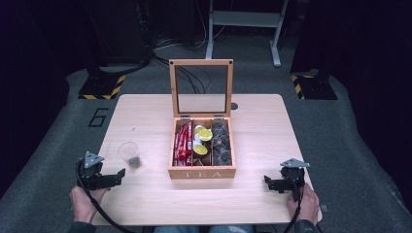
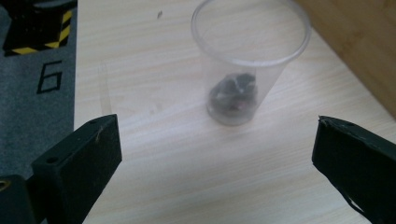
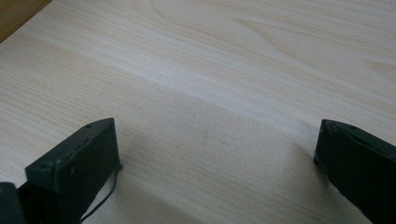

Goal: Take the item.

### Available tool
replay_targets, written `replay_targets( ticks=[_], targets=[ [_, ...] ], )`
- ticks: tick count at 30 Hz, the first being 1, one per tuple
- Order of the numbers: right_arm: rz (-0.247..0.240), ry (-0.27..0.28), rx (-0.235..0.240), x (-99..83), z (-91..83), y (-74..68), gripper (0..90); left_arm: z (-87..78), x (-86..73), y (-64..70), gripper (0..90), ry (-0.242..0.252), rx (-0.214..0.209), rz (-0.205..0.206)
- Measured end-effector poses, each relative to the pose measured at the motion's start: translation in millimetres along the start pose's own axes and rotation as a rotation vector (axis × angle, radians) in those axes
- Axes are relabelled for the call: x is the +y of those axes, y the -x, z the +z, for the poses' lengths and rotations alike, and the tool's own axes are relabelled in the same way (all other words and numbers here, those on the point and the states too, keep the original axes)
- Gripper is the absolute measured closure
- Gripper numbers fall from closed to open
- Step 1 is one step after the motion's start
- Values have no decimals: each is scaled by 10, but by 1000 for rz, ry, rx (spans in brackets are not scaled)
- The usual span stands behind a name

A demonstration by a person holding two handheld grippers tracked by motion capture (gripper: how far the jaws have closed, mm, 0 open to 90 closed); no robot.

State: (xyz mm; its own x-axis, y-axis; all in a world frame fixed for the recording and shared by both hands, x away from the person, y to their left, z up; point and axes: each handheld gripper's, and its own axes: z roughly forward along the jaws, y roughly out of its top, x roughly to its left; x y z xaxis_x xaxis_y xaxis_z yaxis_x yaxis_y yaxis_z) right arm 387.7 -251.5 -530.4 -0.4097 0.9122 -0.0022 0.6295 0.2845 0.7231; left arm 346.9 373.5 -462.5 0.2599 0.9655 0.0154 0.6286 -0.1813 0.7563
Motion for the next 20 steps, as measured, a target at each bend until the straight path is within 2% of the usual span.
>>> replay_targets(
  ticks=[2, 4, 9, 14, 18, 19, 20],
  targets=[
    [0, -1, 0, 0, 0, 0, 0, 33, -35, -14, 12, -3, 5, -5],
    [0, 0, 1, 0, -1, 0, 0, 121, -140, -51, 12, -22, 0, -23],
    [0, -1, 0, 0, 0, 0, 0, 255, -273, -83, 11, -59, -11, -33],
    [0, -1, 0, 0, -1, 0, 0, 303, -338, -125, 11, -51, -25, -43],
    [0, -1, 0, 0, -1, 0, 0, 379, -409, -141, 0, -60, -50, -32],
    [0, 0, 0, 0, 0, 0, 0, 450, -443, -130, 0, -98, -62, -4],
    [0, 0, 0, 0, 0, 0, 0, 484, -462, -104, 0, -92, -44, 15]
  ],
)
